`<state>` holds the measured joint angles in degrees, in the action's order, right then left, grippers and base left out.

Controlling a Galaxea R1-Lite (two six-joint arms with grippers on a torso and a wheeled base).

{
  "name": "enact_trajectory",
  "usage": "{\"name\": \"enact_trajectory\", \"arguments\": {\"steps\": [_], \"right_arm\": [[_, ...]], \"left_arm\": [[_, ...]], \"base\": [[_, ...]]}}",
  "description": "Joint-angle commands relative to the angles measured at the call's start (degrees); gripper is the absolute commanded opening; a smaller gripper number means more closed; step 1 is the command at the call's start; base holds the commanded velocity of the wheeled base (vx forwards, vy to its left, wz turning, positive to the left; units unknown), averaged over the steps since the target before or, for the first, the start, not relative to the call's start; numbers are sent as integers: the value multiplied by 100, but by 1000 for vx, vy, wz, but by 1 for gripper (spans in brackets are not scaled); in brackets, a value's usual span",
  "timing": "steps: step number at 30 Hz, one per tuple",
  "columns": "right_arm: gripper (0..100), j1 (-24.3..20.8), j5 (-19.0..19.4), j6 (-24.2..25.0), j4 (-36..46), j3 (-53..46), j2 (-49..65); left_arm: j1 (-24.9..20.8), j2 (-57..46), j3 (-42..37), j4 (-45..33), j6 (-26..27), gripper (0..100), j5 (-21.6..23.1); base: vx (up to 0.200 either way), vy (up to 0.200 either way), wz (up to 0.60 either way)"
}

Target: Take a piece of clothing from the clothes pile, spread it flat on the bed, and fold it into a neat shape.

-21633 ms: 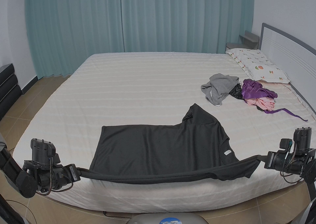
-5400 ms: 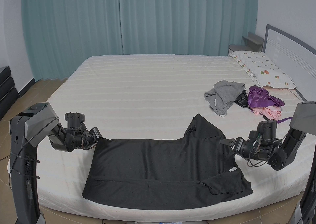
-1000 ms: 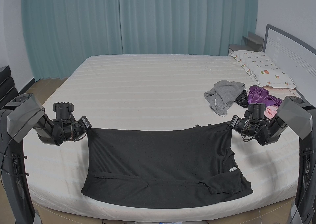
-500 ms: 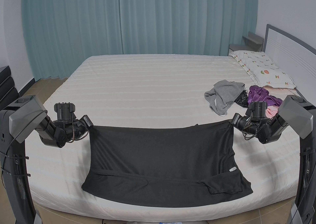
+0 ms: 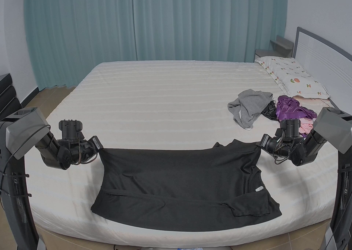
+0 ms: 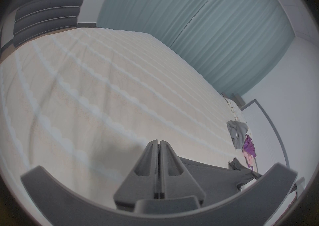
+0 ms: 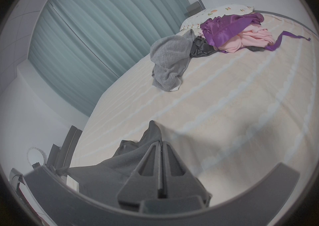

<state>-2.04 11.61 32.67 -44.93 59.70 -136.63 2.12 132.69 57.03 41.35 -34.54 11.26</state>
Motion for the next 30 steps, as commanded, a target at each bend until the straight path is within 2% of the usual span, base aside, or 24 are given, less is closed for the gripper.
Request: {"name": "enact_trajectory", "arguments": {"steps": [1, 18, 26, 30], "right_arm": [[0, -7, 26, -6, -50, -354, 286], [0, -16, 158, -340, -226, -1461, 699], [0, -7, 298, -367, -798, -2067, 743], [0, -7, 360, -560, -1061, -2419, 717]], "left_arm": [[34, -86, -297, 66, 131, 0, -1], [43, -297, -1194, 611, 158, 0, 7], [69, -367, -1589, 866, 439, 0, 7], [131, -358, -1792, 1050, 457, 0, 7]], "base": [[0, 0, 0], [0, 0, 0], [0, 0, 0], [0, 0, 0]]}}
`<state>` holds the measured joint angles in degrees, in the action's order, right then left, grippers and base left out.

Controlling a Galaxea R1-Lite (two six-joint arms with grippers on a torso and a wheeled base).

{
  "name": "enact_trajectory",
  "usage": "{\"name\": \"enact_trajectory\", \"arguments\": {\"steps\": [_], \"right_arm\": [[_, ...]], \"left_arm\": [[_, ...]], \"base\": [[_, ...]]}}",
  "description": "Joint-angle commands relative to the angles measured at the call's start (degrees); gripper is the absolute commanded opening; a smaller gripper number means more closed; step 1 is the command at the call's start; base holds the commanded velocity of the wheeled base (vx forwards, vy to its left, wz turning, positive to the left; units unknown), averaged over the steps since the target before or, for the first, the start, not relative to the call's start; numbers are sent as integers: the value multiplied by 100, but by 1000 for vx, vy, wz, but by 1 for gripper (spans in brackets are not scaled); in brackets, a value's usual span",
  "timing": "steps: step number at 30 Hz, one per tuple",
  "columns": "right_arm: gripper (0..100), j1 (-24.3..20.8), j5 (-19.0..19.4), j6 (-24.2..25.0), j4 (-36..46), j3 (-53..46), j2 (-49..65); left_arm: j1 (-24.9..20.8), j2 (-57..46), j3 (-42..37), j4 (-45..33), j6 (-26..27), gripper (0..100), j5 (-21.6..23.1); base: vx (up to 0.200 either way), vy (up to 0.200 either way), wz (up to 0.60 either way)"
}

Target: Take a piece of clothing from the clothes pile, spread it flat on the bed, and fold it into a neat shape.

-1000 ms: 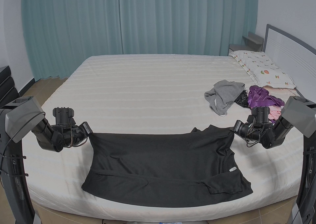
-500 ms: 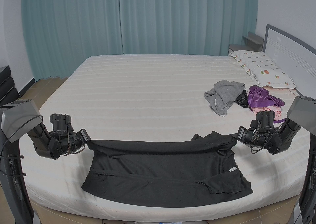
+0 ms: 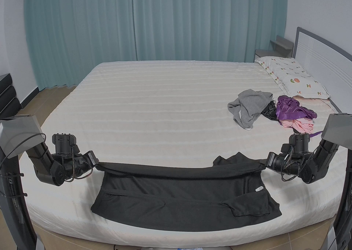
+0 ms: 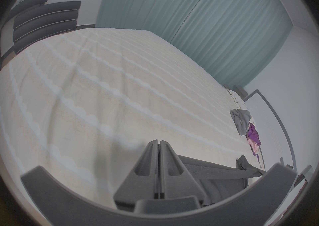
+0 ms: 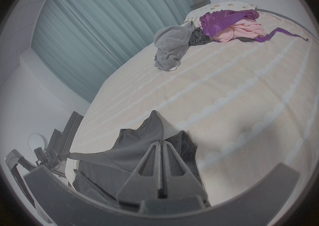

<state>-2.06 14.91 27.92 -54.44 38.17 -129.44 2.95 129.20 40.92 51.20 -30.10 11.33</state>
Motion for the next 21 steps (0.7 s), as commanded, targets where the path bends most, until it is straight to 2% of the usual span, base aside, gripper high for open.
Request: {"name": "enact_trajectory", "arguments": {"steps": [1, 8, 13, 21], "right_arm": [[0, 4, 38, -199, -295, -468, -2], [0, 21, 30, -357, -998, -996, -2], [0, 92, 38, -419, -1112, -1215, -11], [0, 92, 38, -849, -1394, -1541, -257]], "left_arm": [[65, -8, -296, 109, 57, 0, 1], [136, -8, -779, 593, 241, 0, 177], [144, 18, -1139, 980, 391, 0, 195], [144, 97, -1412, 1287, 558, 0, 203]], "base": [[0, 0, 0], [0, 0, 0], [0, 0, 0], [0, 0, 0]]}}
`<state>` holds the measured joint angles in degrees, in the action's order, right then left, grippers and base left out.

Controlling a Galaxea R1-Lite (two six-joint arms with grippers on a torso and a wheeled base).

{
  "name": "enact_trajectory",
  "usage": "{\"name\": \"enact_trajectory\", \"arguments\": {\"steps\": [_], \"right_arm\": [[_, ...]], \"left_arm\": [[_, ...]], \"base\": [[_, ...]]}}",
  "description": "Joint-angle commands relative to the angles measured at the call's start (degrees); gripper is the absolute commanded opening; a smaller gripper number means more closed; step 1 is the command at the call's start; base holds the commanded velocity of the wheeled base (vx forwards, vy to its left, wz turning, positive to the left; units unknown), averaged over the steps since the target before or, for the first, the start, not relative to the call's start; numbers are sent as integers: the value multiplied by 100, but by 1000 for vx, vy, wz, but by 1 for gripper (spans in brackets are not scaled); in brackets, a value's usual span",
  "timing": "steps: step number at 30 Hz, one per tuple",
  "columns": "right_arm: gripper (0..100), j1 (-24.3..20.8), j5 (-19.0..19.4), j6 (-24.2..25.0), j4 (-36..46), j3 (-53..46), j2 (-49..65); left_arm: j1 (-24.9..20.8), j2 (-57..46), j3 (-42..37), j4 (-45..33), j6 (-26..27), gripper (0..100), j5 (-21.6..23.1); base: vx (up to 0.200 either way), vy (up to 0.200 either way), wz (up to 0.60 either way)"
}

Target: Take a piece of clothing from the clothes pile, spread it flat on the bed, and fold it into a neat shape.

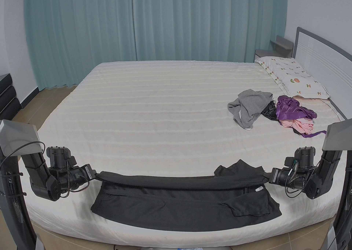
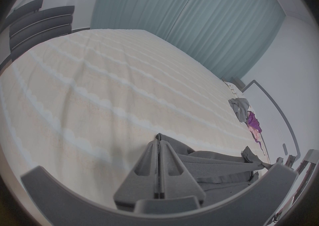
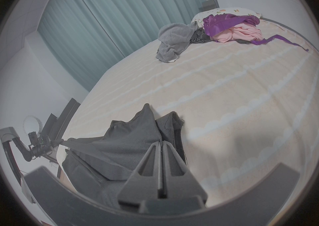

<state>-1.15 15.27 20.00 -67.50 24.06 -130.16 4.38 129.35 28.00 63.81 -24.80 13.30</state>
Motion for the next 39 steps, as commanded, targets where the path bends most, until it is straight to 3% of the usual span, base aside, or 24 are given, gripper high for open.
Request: {"name": "enact_trajectory", "arguments": {"steps": [1, 24, 31, 32, 33, 34, 39], "right_arm": [[0, 0, 2, -84, -193, -183, -220], [0, 53, 186, -181, -1802, -1141, -677], [0, 44, 195, -577, -2224, -1448, -1029], [100, 44, 195, -638, -2224, -1466, -1047], [100, 44, 204, -682, -2224, -1466, -1055], [100, 44, 204, -691, -2224, -1475, -1047], [100, 44, 230, -568, -2232, -1466, -774]], "left_arm": [[2, 108, -163, 35, 45, 0, 6], [46, 239, -638, 352, 168, 0, 15], [37, 433, -726, 361, 388, 0, 15], [28, 442, -735, 361, 388, 0, 15], [19, 459, -752, 361, 388, 0, 15], [11, 459, -761, 361, 397, 100, 15], [2, 380, -787, 361, 379, 100, 15]], "base": [[0, 0, 0], [0, 0, 0], [0, 0, 0], [0, 0, 0], [0, 0, 0], [0, 0, 0], [0, 0, 0]]}}
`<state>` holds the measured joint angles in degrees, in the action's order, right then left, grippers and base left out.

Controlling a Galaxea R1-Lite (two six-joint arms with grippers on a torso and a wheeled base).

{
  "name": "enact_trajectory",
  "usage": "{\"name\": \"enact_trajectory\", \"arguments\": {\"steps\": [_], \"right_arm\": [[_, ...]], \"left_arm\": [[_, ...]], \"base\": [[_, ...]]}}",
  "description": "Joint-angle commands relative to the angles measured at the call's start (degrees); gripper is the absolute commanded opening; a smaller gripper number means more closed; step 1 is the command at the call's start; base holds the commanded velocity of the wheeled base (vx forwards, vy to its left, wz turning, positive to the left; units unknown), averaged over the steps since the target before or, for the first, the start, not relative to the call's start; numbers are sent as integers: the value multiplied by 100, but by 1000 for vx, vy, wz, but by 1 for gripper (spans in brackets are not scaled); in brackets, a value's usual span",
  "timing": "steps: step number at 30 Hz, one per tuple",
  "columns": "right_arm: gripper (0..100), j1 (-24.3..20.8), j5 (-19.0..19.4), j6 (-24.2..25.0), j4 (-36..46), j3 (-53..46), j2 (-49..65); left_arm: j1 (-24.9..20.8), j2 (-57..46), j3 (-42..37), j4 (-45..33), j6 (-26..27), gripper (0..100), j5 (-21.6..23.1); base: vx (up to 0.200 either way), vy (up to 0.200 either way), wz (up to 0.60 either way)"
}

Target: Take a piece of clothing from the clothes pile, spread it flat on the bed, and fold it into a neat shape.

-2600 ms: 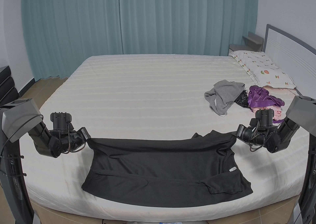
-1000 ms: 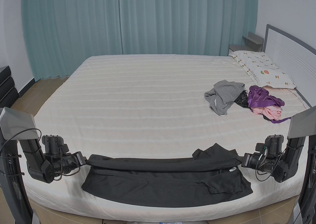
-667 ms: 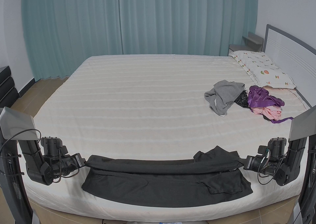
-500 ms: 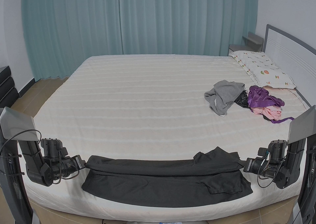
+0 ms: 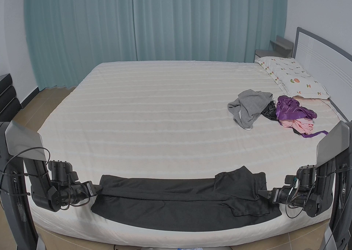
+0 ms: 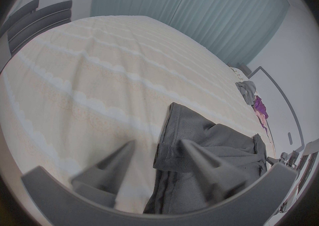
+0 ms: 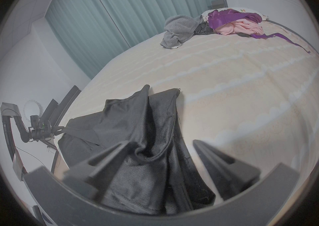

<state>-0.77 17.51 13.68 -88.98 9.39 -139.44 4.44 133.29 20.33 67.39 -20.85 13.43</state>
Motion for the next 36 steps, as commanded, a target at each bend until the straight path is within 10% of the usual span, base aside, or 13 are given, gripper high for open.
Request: {"name": "enact_trajectory", "arguments": {"steps": [1, 11, 20, 33, 34, 36], "right_arm": [[100, 33, 16, 162, -76, 37, 268], [100, 77, -81, 865, 100, 714, 338], [100, -521, -784, 2218, 1462, 1628, 312], [100, -609, -1232, 2288, 1629, 1645, 294], [100, -565, -1223, 2297, 1629, 1654, 294], [100, -547, -1223, 2297, 1629, 1654, 285]], "left_arm": [[-4, -40, -12, 11, -16, 100, 1], [-22, -321, 867, -217, -833, 100, -7], [-303, -14, 2291, -1914, -1071, 100, -7], [-646, 267, 2326, -1826, -983, 100, -394], [-681, 276, 2317, -1826, -956, 0, -456], [-681, 276, 2317, -1826, -948, 0, -500]], "base": [[0, 0, 0], [0, 0, 0], [0, 0, 0], [0, 0, 0], [0, 0, 0], [0, 0, 0]]}}
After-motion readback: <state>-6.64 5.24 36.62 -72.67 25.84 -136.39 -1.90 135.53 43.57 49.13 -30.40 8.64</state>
